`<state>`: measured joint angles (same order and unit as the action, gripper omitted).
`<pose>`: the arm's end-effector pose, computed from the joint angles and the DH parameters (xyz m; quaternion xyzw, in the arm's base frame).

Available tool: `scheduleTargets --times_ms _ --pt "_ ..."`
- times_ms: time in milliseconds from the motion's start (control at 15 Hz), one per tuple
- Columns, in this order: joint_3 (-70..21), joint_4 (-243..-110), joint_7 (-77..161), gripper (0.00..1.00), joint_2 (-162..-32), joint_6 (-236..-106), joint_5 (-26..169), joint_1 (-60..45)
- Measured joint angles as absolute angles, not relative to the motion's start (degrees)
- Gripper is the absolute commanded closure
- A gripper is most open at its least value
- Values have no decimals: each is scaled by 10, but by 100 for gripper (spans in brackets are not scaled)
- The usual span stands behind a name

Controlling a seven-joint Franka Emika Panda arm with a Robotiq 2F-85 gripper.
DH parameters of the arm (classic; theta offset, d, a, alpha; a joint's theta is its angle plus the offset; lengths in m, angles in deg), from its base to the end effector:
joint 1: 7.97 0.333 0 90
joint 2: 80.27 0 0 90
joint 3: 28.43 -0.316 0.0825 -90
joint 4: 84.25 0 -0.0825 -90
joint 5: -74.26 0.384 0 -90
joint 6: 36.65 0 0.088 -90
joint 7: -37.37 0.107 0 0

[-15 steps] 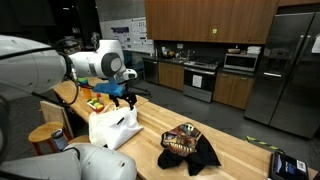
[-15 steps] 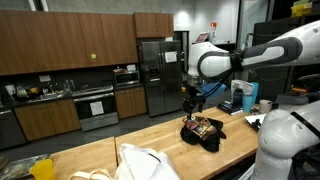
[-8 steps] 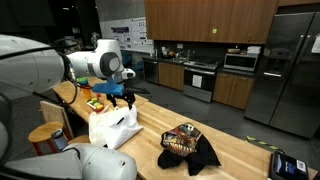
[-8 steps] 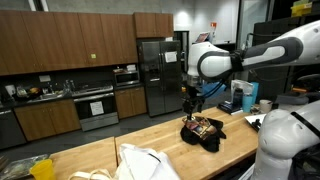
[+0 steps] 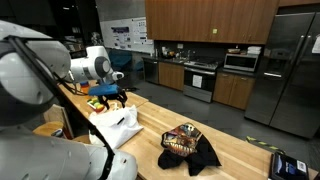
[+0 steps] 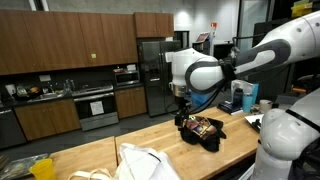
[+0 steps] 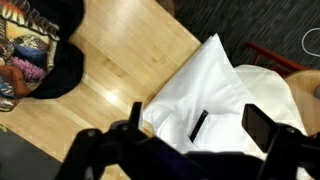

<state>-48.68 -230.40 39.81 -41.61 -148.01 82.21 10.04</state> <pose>0.2733 0.2352 0.4778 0.9667 0.2511 0.0335 0.0351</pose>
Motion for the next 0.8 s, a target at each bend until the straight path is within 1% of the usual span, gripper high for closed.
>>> scheduleTargets --times_ms 267,800 --pt "-504 -2300 460 0 -493 -1545 795 82" --pt "-503 -2305 479 0 -499 -1548 796 84"
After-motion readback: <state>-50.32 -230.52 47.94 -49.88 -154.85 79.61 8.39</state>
